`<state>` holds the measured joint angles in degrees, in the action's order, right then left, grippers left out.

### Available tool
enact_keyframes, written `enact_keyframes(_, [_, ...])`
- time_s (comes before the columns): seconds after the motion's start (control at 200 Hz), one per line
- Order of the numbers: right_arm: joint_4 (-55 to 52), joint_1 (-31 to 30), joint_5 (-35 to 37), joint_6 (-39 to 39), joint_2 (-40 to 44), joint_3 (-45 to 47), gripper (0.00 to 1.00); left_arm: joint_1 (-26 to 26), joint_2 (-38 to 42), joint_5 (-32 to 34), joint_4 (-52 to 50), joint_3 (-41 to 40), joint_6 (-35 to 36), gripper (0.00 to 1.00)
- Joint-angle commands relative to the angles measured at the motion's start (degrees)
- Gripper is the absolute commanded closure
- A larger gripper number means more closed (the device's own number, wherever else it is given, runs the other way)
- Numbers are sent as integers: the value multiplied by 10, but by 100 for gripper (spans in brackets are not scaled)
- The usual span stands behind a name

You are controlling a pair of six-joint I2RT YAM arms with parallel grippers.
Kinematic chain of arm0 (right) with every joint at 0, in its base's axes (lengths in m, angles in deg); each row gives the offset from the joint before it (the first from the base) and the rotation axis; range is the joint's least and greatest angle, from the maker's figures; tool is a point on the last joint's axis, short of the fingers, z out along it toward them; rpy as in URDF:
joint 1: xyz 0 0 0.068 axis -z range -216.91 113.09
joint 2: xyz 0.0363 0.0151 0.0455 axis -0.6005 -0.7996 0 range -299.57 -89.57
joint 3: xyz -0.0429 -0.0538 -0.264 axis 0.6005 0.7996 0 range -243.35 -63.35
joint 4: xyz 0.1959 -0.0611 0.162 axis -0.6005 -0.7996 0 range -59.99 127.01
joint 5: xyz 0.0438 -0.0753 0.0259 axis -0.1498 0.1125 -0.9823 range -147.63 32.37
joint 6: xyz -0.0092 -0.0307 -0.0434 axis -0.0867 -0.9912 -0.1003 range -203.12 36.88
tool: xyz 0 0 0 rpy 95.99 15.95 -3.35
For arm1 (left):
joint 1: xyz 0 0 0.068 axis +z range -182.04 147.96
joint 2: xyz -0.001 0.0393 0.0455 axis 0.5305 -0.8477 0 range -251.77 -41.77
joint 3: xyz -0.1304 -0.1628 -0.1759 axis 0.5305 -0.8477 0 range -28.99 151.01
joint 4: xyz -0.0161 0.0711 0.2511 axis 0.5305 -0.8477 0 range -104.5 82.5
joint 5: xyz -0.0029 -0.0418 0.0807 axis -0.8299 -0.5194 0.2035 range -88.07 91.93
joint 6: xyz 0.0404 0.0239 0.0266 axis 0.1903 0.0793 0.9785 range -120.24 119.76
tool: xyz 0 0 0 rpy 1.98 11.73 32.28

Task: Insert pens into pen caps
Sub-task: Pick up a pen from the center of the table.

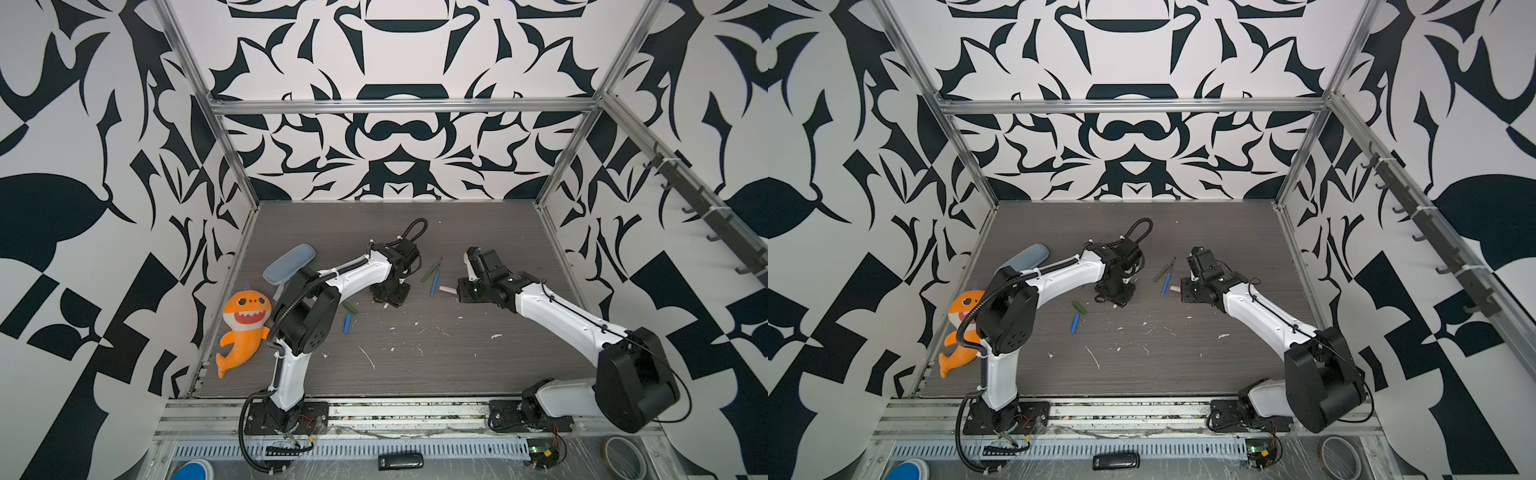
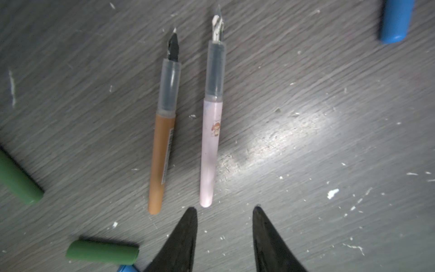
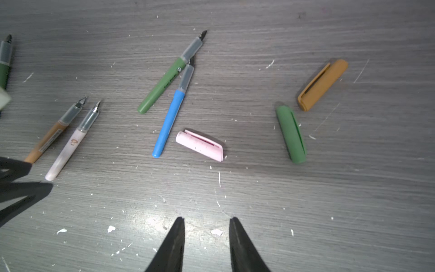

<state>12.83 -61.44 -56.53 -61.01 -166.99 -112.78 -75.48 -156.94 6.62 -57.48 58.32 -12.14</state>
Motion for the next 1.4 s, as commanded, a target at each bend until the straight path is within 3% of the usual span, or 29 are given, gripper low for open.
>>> enact_keyframes(0.0, [5,-4,1,4,16,4,68,3,-15,3,-27,22,13,58])
enact_keyframes(0.465, [2,-10,2,11,22,9,77,18,-68,13,-23,50,16,64])
enact_keyframes(0.7, [4,-11,6,14,19,12,83,20,-75,13,-15,38,9,71])
enact_keyframes(1.395, [17,-12,11,20,25,19,83,11,-36,9,28,-15,8,92])
